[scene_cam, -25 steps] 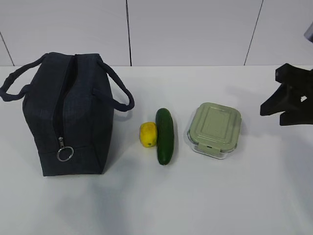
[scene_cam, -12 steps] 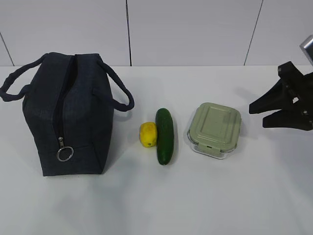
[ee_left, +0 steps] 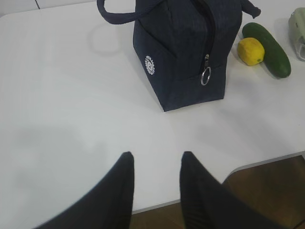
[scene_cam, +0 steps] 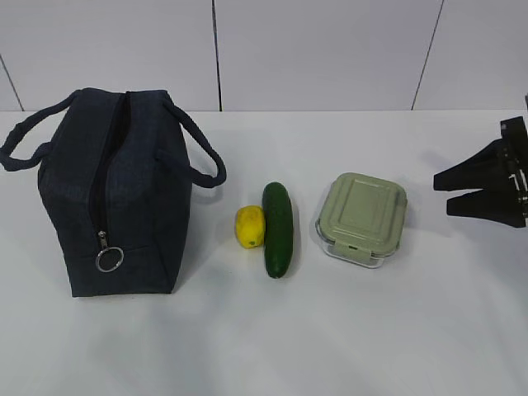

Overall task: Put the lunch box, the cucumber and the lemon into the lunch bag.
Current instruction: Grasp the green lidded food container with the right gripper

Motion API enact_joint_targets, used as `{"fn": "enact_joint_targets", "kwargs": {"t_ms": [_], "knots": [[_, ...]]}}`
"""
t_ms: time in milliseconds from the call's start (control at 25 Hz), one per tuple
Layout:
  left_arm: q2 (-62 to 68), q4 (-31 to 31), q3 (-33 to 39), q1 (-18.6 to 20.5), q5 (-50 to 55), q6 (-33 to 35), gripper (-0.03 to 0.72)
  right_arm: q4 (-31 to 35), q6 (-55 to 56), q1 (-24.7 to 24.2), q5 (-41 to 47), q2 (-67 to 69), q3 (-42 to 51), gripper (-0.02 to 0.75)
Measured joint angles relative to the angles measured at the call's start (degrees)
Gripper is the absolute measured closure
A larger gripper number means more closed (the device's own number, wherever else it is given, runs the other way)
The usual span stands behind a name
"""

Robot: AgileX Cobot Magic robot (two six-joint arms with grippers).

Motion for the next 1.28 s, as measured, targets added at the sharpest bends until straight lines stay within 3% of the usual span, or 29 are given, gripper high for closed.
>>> {"fn": "enact_joint_targets", "kwargs": {"t_ms": [480, 760, 1280], "knots": [[0.0, 0.0, 0.0, 0.0, 0.0, 0.0, 0.452, 1.81, -2.9, -0.11, -2.68, 2.06, -0.02, 0.37], [0.0, 0.0, 0.0, 0.0, 0.0, 0.0, 0.451, 2.05, -3.92, -0.11, -7.79, 2.06, -0.02, 0.174], [0.0, -0.1, 0.0, 0.0, 0.0, 0.0, 0.449, 7.48, -8.03, -0.11, -7.94, 8.87, -0.5, 0.156]]}}
